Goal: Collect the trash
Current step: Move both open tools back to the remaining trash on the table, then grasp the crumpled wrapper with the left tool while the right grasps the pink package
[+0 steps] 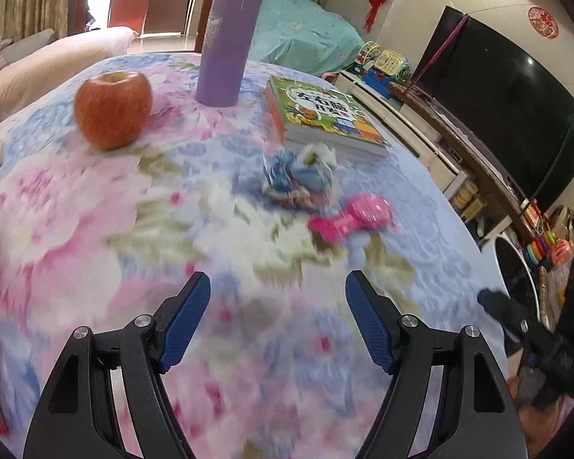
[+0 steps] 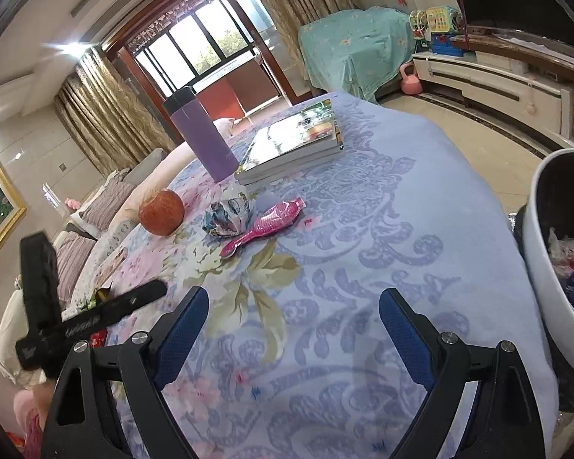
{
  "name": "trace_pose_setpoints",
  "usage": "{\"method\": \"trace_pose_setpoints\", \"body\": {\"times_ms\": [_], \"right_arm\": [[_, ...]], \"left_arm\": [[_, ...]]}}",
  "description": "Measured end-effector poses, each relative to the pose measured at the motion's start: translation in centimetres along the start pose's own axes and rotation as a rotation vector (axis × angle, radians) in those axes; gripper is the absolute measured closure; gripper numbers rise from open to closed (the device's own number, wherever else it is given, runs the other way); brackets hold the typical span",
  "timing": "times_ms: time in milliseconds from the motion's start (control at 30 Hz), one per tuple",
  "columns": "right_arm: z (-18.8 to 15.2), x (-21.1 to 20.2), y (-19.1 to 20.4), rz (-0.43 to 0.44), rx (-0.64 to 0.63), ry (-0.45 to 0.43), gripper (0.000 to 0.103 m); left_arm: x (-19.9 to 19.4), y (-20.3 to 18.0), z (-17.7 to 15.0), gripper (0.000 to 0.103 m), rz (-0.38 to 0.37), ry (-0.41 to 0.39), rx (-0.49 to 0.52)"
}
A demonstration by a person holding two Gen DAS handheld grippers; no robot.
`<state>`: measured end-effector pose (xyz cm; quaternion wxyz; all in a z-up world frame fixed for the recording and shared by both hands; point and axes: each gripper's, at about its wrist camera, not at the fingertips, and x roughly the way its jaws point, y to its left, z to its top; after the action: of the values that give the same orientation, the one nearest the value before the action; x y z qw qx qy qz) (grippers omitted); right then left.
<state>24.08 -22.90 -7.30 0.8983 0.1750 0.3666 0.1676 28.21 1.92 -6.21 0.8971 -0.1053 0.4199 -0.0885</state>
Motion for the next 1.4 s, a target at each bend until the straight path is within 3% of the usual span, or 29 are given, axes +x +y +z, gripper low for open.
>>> {"method": "trace_pose_setpoints", "body": {"times_ms": [400, 433, 500, 533, 600, 733, 967, 1033, 1200, 1233, 1400], "right_arm": [[1.6, 2.6, -0.6, -0.047, 0.052, -0.01, 0.011], [1.6, 2.7, -0.6, -0.052, 0.053, -0.008, 0.011], [1.9, 3.3, -0.6, -0.056, 0.059, -0.002, 0.012], [2.0, 3.7, -0.6, -0.059, 0.06, -0.001, 0.012], [2.2, 4.2, -0.4, -0.069, 0.054, 0.001, 0.014], [2.7, 6.0, 0.6, -0.075, 0.023, 0.021, 0.026], [3.9, 10.1, 2.4, -0.042, 0.011, 0.073, 0.035], [3.9, 11.3, 3.0, -0.051, -0.004, 0.085, 0.047], [3.8, 11.8, 4.1, -0.069, -0.054, 0.081, 0.064], [3.6, 11.4, 4.0, -0.064, -0.052, 0.076, 0.071], [3.2, 9.2, 3.6, -0.016, -0.03, 0.072, 0.087]], "left_arm": [[7.9, 0.5, 6.3, 0.028, -0.068, 0.044, 0.052], [8.3, 0.3, 6.5, 0.031, -0.075, 0.047, 0.064], [9.1, 0.0, 6.6, 0.056, -0.103, 0.06, 0.095], [9.4, -0.1, 6.5, 0.063, -0.112, 0.081, 0.113], [8.9, -0.2, 6.1, 0.064, -0.112, 0.066, 0.132], [5.9, 1.3, 4.8, 0.065, -0.132, 0.048, 0.104], [0.2, 4.8, 0.4, 0.065, -0.139, 0.025, 0.008], [-0.7, 5.5, -0.8, 0.065, -0.147, 0.038, -0.028], [-2.1, 5.8, -3.1, 0.065, -0.141, 0.054, -0.057], [-2.3, 5.7, -3.5, 0.065, -0.139, 0.056, -0.06], [-3.4, 5.3, -4.8, 0.065, -0.135, 0.056, -0.066]]}}
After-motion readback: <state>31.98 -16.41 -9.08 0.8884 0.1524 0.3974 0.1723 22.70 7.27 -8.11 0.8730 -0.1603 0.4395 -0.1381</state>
